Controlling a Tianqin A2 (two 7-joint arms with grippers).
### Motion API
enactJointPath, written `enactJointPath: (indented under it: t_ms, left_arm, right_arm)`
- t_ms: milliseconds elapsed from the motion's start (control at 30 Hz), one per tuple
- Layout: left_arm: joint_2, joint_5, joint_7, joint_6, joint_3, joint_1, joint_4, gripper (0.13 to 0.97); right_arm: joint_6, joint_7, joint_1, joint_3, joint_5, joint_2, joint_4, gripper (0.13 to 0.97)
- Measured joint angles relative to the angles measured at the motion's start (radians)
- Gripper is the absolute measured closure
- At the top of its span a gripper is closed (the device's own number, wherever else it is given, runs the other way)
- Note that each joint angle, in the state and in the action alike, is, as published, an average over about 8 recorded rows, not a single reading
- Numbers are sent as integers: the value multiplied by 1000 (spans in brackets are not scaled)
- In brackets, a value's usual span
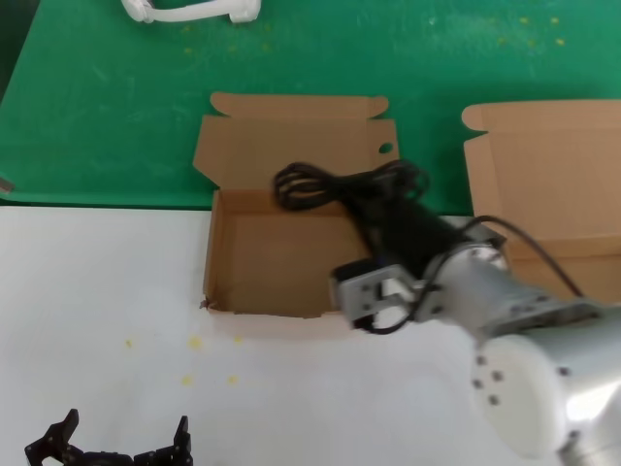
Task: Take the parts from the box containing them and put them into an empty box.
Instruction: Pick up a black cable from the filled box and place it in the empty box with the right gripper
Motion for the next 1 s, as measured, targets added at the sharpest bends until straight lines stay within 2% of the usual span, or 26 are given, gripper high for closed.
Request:
enactJointPath:
  t_ms: [333, 467, 667, 1000]
  left_arm:
    - [0, 0, 0, 0, 0, 0, 0, 132]
    - [0, 0, 0, 0, 0, 0, 0, 132]
    - [0, 0, 0, 0, 0, 0, 0, 132]
    - [0, 0, 0, 0, 0, 0, 0, 132]
  right_arm:
    - [163, 198, 128, -290, -20, -19, -236, 893]
    - [215, 296, 172, -368, -58, -19, -325, 890]
    - [246, 353, 192, -387, -99, -20, -379, 877]
    - [247, 296, 164, -322, -95, -20, -349, 792]
